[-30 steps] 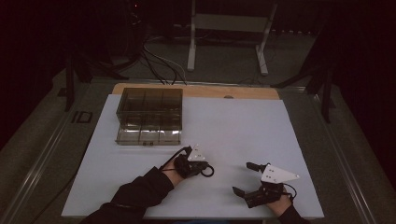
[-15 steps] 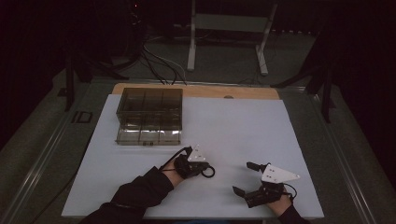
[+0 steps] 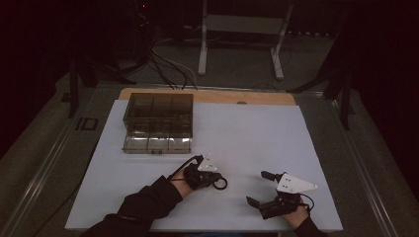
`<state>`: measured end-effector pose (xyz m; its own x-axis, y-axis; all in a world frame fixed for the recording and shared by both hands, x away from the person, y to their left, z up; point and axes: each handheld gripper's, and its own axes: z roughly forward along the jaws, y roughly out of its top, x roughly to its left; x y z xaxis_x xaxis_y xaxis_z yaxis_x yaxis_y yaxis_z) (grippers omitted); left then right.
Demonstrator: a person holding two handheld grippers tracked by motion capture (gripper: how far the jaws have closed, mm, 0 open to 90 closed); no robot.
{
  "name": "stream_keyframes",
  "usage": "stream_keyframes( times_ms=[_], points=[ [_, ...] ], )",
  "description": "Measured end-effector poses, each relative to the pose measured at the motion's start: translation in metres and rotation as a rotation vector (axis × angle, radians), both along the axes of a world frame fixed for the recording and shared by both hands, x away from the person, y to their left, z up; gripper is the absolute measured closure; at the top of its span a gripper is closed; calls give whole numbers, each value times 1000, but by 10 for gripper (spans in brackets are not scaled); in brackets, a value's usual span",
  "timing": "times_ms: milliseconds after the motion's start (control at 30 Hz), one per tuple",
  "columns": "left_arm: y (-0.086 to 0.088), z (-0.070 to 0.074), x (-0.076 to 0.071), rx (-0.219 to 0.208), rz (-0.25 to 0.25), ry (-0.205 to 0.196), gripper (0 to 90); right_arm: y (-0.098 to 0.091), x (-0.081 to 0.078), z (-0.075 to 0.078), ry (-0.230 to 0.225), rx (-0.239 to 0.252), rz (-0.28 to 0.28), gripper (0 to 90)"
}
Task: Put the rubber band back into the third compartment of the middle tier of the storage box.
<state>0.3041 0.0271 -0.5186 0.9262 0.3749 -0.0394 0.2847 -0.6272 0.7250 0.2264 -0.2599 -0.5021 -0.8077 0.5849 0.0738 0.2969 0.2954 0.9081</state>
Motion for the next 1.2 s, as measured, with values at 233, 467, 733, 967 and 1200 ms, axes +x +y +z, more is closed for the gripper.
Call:
stream_keyframes(
  times_ms=[233,467,733,967,1200],
  points=[
    [1,5,-2,2,-16,0,900,0,0,0,3,2,-2,0],
    [2,13,-3,-16,-27,6,900,0,0,0,0,1,-1,0],
    [6,23,-4,-30,-37,15,900,0,0,0,2,2,-4,0],
    [10,31,-5,-35,-42,12,900,0,0,0,-1,1,-3,0],
    [12,36,-6,-41,-46,9,900,0,0,0,-2,0,-2,0]
  ],
)
